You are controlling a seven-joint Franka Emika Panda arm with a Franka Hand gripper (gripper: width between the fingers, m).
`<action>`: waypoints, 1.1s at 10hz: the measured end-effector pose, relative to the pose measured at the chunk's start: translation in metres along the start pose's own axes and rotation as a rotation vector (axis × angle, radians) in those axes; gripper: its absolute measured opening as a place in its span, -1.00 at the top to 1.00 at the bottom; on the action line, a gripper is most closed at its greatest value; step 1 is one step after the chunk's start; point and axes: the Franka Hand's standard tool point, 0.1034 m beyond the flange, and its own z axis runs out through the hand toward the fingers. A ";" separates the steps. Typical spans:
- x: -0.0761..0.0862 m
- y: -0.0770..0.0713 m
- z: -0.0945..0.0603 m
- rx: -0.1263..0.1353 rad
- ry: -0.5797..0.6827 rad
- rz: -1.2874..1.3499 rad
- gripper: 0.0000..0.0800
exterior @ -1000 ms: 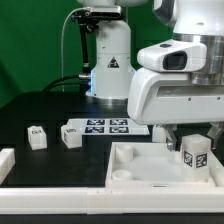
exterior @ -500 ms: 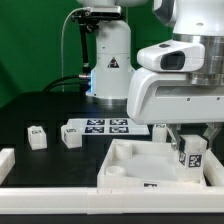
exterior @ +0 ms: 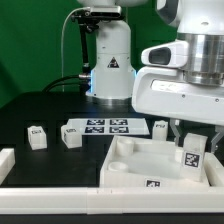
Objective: Assemble one leg
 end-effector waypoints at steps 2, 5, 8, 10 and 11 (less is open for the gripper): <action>0.003 0.008 0.000 -0.014 0.007 0.161 0.27; 0.003 0.026 0.001 -0.078 0.020 0.481 0.23; 0.003 0.032 0.001 -0.097 0.022 0.526 -0.03; 0.003 0.032 0.001 -0.097 0.022 0.526 -0.55; 0.003 0.032 0.001 -0.097 0.022 0.526 -0.55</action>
Offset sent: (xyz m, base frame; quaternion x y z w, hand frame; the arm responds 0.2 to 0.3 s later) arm -0.0045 0.0010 0.0003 -0.0226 0.0255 0.3188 0.9472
